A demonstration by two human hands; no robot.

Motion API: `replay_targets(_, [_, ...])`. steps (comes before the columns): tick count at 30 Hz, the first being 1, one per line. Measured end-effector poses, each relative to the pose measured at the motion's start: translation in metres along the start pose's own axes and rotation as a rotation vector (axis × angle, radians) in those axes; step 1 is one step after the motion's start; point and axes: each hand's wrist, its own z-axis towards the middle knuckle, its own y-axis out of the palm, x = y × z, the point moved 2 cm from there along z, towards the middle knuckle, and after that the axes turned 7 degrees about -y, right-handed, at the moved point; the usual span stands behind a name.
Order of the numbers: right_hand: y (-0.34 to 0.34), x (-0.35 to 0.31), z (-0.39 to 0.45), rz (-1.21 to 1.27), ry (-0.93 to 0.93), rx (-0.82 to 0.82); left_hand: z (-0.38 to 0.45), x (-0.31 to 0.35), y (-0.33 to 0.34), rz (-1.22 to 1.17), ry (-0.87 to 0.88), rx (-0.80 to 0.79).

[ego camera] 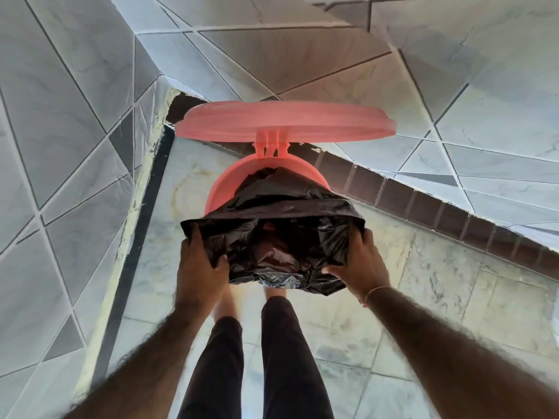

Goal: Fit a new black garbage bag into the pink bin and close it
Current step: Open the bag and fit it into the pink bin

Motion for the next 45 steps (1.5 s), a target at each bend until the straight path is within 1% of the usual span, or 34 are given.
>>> replay_targets(3, [0.011, -0.005, -0.004, 0.046, -0.037, -0.028, -0.003, -0.005, 0.002, -0.03, -0.014, 0.032])
replay_targets(6, [0.029, -0.012, -0.011, 0.075, -0.074, -0.076, -0.006, -0.015, 0.007, 0.031, 0.028, -0.055])
replay_targets(9, [0.038, -0.006, -0.011, 0.098, 0.028, -0.052, -0.008, -0.032, 0.011, 0.185, 0.081, -0.119])
replay_targets(11, [0.04, 0.004, -0.008, 0.058, 0.104, -0.053, -0.004, -0.045, 0.01, 0.281, 0.072, -0.106])
replay_targets(14, [0.041, 0.02, -0.001, -0.004, 0.123, -0.063, 0.005, -0.057, 0.011, 0.377, 0.042, -0.1])
replay_targets(17, [0.041, 0.031, 0.008, 0.004, 0.135, -0.033, 0.017, -0.061, 0.018, 0.398, 0.024, -0.094])
replay_targets(21, [0.043, 0.037, 0.025, -0.028, 0.117, 0.011, 0.036, -0.061, 0.024, 0.379, 0.013, -0.031])
replay_targets(26, [0.024, 0.031, 0.05, 0.021, 0.142, 0.121, 0.069, -0.044, 0.007, 0.336, 0.068, 0.064])
replay_targets(28, [0.013, 0.028, 0.063, 0.078, 0.161, 0.153, 0.083, -0.035, -0.002, 0.325, 0.124, 0.063])
replay_targets(30, [0.003, 0.025, 0.08, 0.105, 0.192, 0.179, 0.094, -0.026, -0.01, 0.39, 0.158, 0.027])
replay_targets(34, [-0.018, 0.011, 0.109, 0.193, 0.29, 0.108, 0.109, -0.011, -0.022, 0.574, 0.175, -0.107])
replay_targets(36, [-0.029, -0.003, 0.116, 0.241, 0.295, 0.058, 0.116, -0.002, -0.027, 0.581, 0.201, -0.158])
replay_targets(38, [-0.036, -0.021, 0.124, 0.278, 0.258, 0.015, 0.123, 0.008, -0.029, 0.552, 0.244, -0.206])
replay_targets(40, [-0.04, -0.04, 0.132, 0.371, 0.201, -0.01, 0.125, 0.021, -0.027, 0.513, 0.273, -0.244])
replay_targets(42, [-0.043, -0.055, 0.139, 0.416, 0.15, 0.017, 0.125, 0.038, -0.023, 0.469, 0.24, -0.221])
replay_targets(45, [-0.043, -0.071, 0.146, 0.423, 0.084, 0.049, 0.128, 0.056, -0.017, 0.395, 0.096, -0.113])
